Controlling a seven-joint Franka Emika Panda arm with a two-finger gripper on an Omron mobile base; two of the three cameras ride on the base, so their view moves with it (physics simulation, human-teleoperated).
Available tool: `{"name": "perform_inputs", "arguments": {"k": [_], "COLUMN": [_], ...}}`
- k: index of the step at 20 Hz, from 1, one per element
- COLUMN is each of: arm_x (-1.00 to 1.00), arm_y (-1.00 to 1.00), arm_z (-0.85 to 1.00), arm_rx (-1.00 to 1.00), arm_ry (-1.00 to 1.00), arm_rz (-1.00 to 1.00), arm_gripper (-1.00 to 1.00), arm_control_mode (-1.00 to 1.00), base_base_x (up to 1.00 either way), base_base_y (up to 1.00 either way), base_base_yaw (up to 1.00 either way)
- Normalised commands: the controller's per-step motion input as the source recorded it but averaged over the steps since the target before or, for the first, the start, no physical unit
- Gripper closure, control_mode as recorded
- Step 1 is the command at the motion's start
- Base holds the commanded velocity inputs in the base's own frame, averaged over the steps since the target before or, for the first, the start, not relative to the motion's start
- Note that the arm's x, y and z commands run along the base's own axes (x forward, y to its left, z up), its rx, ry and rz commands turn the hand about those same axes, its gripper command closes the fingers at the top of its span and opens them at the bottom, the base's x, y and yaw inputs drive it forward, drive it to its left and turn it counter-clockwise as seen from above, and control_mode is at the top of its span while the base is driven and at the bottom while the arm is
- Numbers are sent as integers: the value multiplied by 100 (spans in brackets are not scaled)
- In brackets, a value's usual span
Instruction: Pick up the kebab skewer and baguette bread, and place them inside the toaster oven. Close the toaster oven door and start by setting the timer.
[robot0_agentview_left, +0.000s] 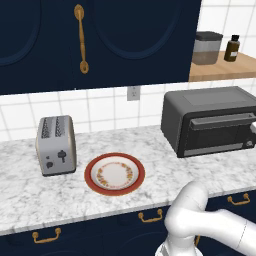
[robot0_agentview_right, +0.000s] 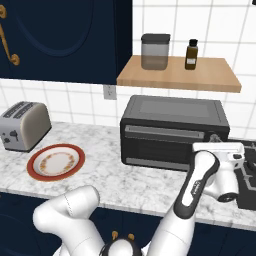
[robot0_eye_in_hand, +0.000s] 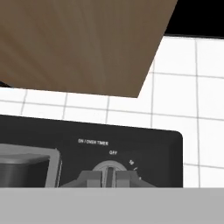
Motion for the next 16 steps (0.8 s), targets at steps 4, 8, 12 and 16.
{"name": "perform_inputs", "arguments": {"k": [4,8,12,16], "arm_x": [34,52,48,51], "arm_y": [19,67,62,50], "arm_z": [6,2,0,0], "arm_rx": [0,1,3,2], "arm_ry": [0,1,1,4], "arm_rz": [10,0,0,0], "arm_gripper": [100,100,100,100], "arm_control_mode": [-100,-100,-100,-100], "base_base_x": [0,0,0,0], "base_base_y": [0,0,0,0], "base_base_yaw": [0,0,0,0]}}
